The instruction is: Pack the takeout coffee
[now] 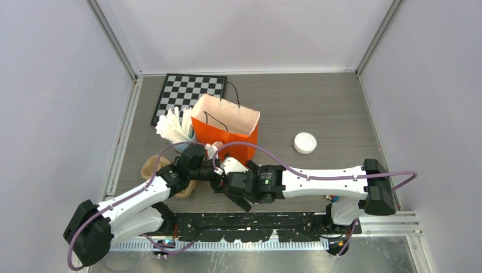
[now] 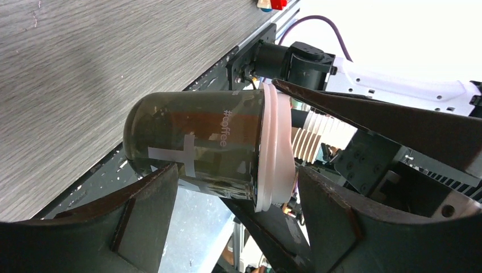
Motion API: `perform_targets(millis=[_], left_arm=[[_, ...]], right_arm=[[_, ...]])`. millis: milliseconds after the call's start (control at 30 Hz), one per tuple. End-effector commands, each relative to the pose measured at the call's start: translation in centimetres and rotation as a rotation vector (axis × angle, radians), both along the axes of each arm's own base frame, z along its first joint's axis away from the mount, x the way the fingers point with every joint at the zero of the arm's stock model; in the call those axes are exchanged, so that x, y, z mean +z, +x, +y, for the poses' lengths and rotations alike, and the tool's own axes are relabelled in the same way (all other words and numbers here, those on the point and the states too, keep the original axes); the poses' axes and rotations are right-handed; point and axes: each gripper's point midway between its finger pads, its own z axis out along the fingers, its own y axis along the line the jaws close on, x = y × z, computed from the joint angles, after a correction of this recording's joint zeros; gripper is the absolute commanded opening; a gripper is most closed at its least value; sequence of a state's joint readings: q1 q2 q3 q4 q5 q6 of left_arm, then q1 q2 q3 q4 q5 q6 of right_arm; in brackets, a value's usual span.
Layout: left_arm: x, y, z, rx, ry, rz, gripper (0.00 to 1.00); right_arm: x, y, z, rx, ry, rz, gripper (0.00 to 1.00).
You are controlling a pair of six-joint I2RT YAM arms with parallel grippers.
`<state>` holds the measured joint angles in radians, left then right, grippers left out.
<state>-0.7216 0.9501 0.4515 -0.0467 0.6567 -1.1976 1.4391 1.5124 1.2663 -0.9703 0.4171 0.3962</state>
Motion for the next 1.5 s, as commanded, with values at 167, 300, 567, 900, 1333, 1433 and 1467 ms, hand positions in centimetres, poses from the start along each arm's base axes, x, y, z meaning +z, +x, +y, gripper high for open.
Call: perform_targets(millis=[167, 300, 567, 900, 1333, 1433, 1467], left_arm=[[-0.3, 0.4, -1.3, -0.057, 0.021, -0.076, 0.76], [-1.5, 0.5, -0.6, -0.055, 0.100, -0.103, 0.71], [-3.1, 0.4, 0.1, -0.083, 0.165, -0.127, 0.55], [-4.1, 0.2, 0.1, -0.122, 0.193, -0.158, 0.50], [-3.1, -0.1, -0.8, -0.141, 0.149, -0.169, 0.58], [-3.2, -0.1, -0.9, -0.142, 0.146, -0.166, 0.64], [-3.3, -0.1, -0.9, -0.141, 0.145, -0.162, 0.65]], right_arm=[[0.6, 0.1, 1.5, -0.017, 0.037, -0.014, 0.92], [-0.4, 0.1, 1.4, -0.022, 0.018, -0.016, 0.92], [-1.1, 0.4, 1.2, -0.046, 0.015, -0.031, 0.92], [-2.5, 0.0, 0.2, -0.085, 0.032, -0.012, 0.93], [-3.3, 1.8, 0.8, -0.072, 0.115, -0.124, 0.92], [-3.6, 2.2, 0.9, -0.060, 0.115, -0.148, 0.92], [-3.6, 2.3, 0.9, -0.061, 0.120, -0.155, 0.92]])
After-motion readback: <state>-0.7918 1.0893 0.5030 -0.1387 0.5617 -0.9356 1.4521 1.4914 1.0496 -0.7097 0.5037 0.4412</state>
